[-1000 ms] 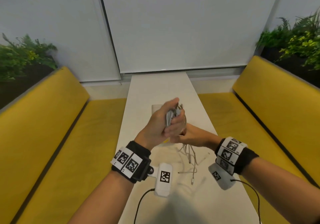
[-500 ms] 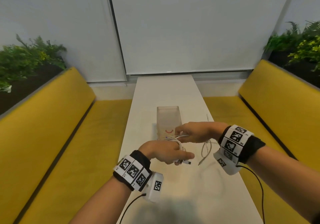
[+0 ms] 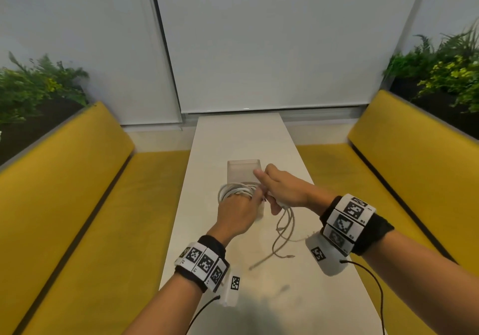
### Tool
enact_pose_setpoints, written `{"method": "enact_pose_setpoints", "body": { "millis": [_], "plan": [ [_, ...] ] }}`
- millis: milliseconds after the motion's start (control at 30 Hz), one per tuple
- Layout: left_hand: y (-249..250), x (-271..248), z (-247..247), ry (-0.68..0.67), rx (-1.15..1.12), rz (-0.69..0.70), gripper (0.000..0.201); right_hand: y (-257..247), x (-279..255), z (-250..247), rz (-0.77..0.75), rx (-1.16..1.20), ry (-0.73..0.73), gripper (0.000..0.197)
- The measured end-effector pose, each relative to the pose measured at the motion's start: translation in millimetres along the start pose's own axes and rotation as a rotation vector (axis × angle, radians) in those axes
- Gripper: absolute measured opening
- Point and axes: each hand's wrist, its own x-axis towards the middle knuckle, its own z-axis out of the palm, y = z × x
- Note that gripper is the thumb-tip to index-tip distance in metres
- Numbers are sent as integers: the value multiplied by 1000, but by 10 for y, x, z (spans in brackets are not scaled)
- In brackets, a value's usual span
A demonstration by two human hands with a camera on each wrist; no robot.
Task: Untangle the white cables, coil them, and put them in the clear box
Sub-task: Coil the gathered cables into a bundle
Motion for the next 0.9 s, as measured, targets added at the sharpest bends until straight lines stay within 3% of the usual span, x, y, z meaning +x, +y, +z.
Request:
{"method": "enact_pose_setpoints", "body": {
  "millis": [100,200,267,367,533,667,800,900],
  "plan": [
    [30,74,-22,83,-256,-170,68,-1,-54,134,-34,208,48,49],
    [55,163,-31,149,-517,-140,79,43,-53,237,-147,442,96,31],
    [107,194,-61,199,-769,-145,60,90,-48,308,-188,436,78,22],
    [215,233,-166,244,-960,-120,33,183,-29,446,-216,489,-52,8],
    [354,200,-276,250,-1145,-81,31,160,-14,412,-178,403,-113,45],
    [415,131,-359,86,-1263,82,31,146,-5,384,-156,408,-189,50],
    [420,27,-385,-259,-1232,240,34,127,5,283,-170,393,-212,13],
    [360,-44,-374,-452,-1219,263,33,123,56,213,-148,226,-332,21]
  ]
}}
